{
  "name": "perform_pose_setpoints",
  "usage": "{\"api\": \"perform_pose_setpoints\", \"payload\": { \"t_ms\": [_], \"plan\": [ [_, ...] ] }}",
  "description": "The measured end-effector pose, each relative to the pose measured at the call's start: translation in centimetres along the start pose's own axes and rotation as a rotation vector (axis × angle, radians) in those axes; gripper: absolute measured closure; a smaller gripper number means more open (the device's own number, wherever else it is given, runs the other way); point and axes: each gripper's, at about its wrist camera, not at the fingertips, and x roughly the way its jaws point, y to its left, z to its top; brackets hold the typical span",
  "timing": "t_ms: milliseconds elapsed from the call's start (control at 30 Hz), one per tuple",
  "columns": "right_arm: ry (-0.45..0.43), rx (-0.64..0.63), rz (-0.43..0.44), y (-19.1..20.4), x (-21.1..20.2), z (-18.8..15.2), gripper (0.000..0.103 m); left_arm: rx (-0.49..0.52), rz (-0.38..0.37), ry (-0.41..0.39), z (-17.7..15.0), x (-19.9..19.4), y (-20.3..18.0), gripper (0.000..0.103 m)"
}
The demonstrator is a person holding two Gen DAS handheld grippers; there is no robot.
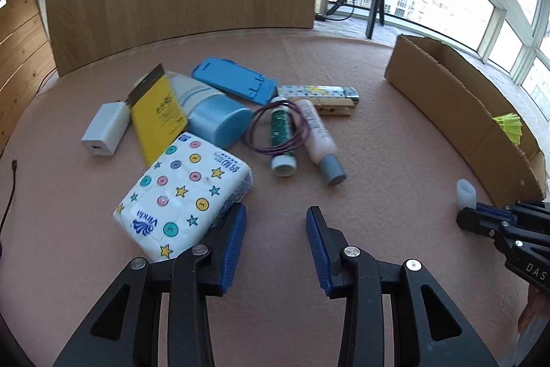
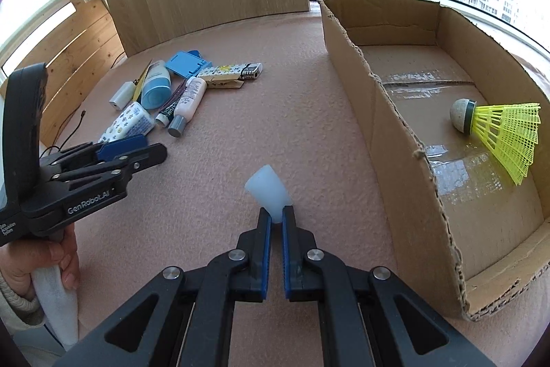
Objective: Organize objects
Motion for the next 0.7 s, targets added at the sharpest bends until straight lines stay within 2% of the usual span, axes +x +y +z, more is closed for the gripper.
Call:
{"api": "perform_pose_setpoints", "payload": {
  "t_ms": [67,167,267,333,467,700],
  "plan": [
    [-0.001,-0.008,-0.007,0.2,0.2,0.2,0.098,-0.034,0.004,-0.007,0.4,0.2,1.4,0.064],
    [0.001,-0.011,-0.014,0.3,0.4,0.5,0.098,-0.019,0.011,-0.003,1.7,0.9,1.7,0.064],
    [0.003,-0.010,-0.020,0.4,0.4,0.5,0.098,-0.054,-0.084,-0.002,3.3,1.0,1.9,0.063],
    [0.002,-0.002,-0.021,0.3,0.4,0.4,0.098,-0.065,-0.115,-0.013,4.1,0.7,1.8,0.063],
    [0.000,0.010,-0.022,0.2,0.3,0.3,0.098,0.006,-0.109,-0.048,4.7,0.0,0.7,0.063],
    [-0.006,0.015,-0.017,0.1,0.2,0.1,0.097,0.122,-0.098,-0.032,5.5,2.0,-1.2,0.067]
  ]
}}
